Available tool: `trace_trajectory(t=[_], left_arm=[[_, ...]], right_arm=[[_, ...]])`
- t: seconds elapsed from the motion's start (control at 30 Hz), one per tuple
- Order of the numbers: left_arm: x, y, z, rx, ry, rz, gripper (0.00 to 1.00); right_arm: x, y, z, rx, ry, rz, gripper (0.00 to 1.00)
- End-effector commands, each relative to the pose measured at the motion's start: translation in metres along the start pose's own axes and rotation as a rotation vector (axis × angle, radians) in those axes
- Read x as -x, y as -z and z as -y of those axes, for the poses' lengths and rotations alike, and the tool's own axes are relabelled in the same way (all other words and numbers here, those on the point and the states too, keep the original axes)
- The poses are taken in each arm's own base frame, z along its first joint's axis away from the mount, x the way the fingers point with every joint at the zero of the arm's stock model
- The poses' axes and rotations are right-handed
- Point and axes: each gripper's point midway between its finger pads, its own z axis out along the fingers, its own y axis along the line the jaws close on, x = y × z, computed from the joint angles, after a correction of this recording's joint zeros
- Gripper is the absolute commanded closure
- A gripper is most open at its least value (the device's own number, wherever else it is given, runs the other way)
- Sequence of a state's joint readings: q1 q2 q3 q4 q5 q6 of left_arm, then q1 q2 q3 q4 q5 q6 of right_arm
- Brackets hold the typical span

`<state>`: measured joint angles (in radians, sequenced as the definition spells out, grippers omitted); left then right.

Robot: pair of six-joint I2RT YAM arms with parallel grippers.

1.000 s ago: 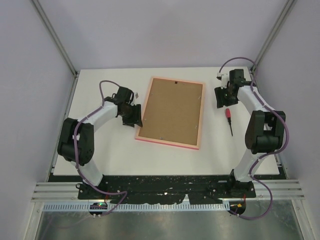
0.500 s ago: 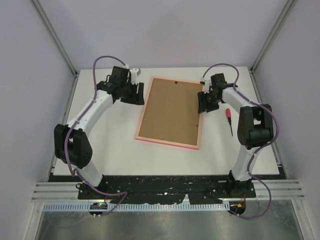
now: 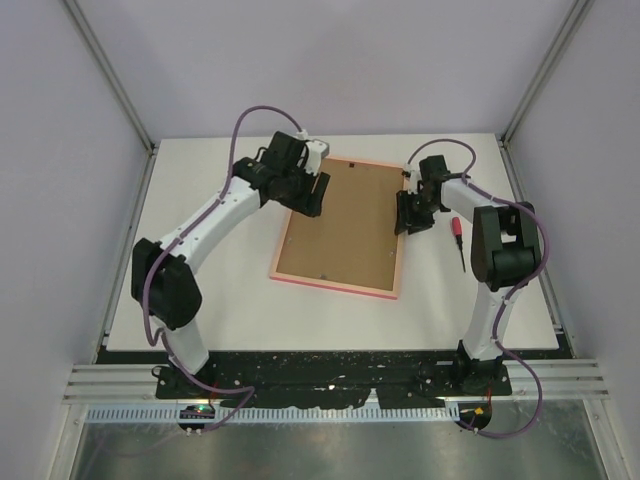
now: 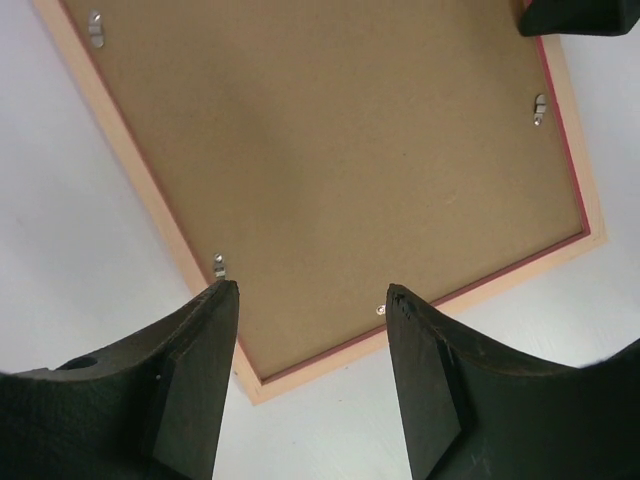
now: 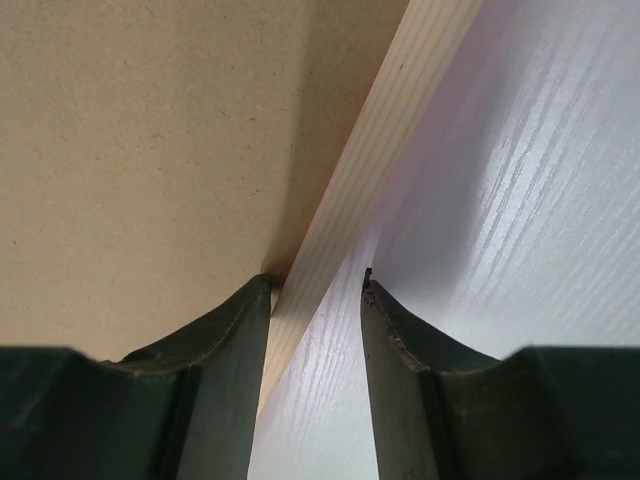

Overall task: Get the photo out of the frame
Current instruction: Turn over the photo frame at the center of the board.

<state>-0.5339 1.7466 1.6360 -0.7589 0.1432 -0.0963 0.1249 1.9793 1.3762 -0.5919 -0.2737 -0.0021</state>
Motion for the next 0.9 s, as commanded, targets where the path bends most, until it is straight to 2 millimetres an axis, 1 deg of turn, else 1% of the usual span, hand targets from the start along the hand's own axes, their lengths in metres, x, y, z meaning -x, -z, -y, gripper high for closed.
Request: trace_trajectory(t=[0.0, 0.1, 0.17, 0.2, 0.23, 0.27, 0.3, 0.37, 0.47, 0.53, 0.57, 0.67, 0.8, 0.87], left_arm=[[0.014, -0.013, 0.021, 0.016, -0.052, -0.015, 0.37], [0.022, -0.024, 0.038, 0.028, -0.044, -0.031, 0.37], [0.023, -0.035, 0.051, 0.026, -0.029, -0.06, 0.37], [0.025, -0.037, 0.059, 0.023, -0.021, -0.068, 0.37], [0.028, -0.041, 0.064, 0.016, -0.011, -0.077, 0.37], [0.026, -0.045, 0.07, 0.009, -0.006, -0.098, 0.37], [0.029, -0.049, 0.076, 0.003, 0.0, -0.099, 0.37], [0.028, -0.055, 0.089, -0.02, -0.009, -0.109, 0.37], [0.028, -0.057, 0.112, -0.064, -0.032, -0.111, 0.37], [0.025, -0.059, 0.125, -0.089, -0.048, -0.121, 0.37], [0.024, -0.059, 0.13, -0.096, -0.057, -0.121, 0.37], [0.018, -0.062, 0.147, -0.117, -0.081, -0.133, 0.37], [0.004, -0.071, 0.166, -0.129, -0.108, -0.162, 0.37], [-0.001, -0.073, 0.174, -0.128, -0.128, -0.168, 0.37]], right_arm=[[0.002, -0.008, -0.005, 0.018, -0.043, 0.005, 0.58], [-0.003, -0.014, -0.009, 0.046, -0.069, -0.014, 0.65], [-0.005, -0.016, -0.012, 0.063, -0.083, -0.025, 0.7], [-0.006, -0.017, -0.013, 0.067, -0.092, -0.028, 0.75], [-0.008, -0.018, -0.015, 0.083, -0.096, -0.034, 0.77], [-0.009, -0.017, -0.017, 0.093, -0.108, -0.037, 0.88], [-0.009, -0.016, -0.021, 0.116, -0.116, -0.039, 0.92], [-0.008, -0.011, -0.029, 0.16, -0.145, -0.035, 0.92], [0.001, 0.001, -0.042, 0.231, -0.166, -0.009, 0.92], [0.009, 0.012, -0.049, 0.267, -0.172, 0.023, 0.92], [0.015, 0.021, -0.051, 0.277, -0.174, 0.047, 0.92], [0.026, 0.038, -0.061, 0.313, -0.17, 0.085, 0.92], [0.032, 0.051, -0.066, 0.33, -0.166, 0.113, 0.92], [0.032, 0.054, -0.067, 0.335, -0.167, 0.115, 0.92]])
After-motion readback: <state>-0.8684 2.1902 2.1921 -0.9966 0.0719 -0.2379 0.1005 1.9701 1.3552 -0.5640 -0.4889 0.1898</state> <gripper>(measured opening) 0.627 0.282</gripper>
